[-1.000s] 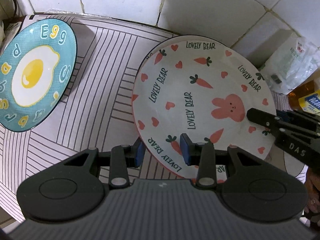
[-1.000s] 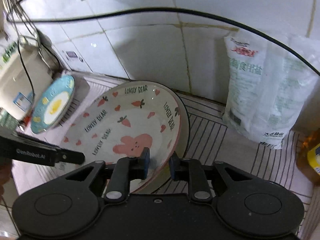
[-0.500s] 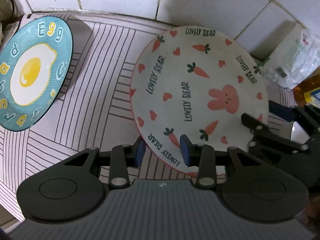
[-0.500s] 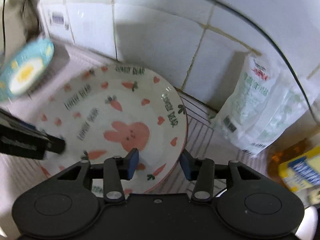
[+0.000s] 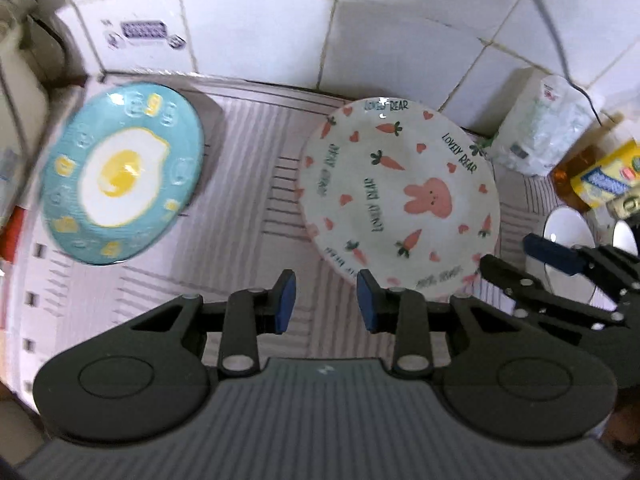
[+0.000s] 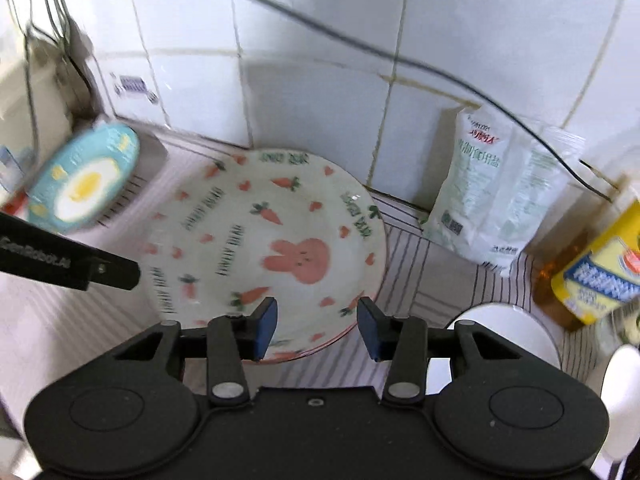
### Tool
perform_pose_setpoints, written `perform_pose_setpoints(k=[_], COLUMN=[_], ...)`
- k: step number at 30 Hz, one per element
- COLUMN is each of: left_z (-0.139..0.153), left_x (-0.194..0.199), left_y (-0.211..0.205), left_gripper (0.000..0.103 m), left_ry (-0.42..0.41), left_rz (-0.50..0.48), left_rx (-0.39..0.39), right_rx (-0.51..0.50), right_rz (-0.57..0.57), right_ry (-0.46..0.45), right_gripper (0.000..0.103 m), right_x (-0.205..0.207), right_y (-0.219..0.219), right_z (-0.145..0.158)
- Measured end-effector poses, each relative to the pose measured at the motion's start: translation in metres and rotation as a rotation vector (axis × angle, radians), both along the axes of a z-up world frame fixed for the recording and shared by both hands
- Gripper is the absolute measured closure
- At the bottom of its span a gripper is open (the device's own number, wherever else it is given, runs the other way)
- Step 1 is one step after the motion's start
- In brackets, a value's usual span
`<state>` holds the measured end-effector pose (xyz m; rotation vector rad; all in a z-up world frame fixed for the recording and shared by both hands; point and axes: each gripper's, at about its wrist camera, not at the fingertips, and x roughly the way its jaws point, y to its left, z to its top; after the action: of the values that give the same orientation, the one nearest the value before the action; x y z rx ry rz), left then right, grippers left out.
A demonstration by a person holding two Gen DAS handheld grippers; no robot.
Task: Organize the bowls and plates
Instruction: 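Lower the bunny plate onto the white plate and open both tools, then close both tools on the rim of the blue egg plate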
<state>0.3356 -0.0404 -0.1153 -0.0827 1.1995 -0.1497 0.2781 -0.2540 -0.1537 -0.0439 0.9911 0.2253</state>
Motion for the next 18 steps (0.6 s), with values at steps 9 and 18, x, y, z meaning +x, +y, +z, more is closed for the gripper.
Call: perform_pose_setpoints(k=[9,18], left_z=[0.044,0.064], left_x=[-0.061,-0.108], left_y=[0.048,0.102], left_gripper=[0.068,0.068], left_ry=[-0.063,-0.112], left_rz=[-0.040,-0.090], left_rx=[0.041,0.043], right_rx=[0.029,0.058], right_rz=[-0.028,-0.002], right_ry=[-0.066,-0.137], right_gripper=[0.036,0.035], right_x=[-0.057,-0.106], right_y=[0.023,0.071], right_z=[0.061,0.103])
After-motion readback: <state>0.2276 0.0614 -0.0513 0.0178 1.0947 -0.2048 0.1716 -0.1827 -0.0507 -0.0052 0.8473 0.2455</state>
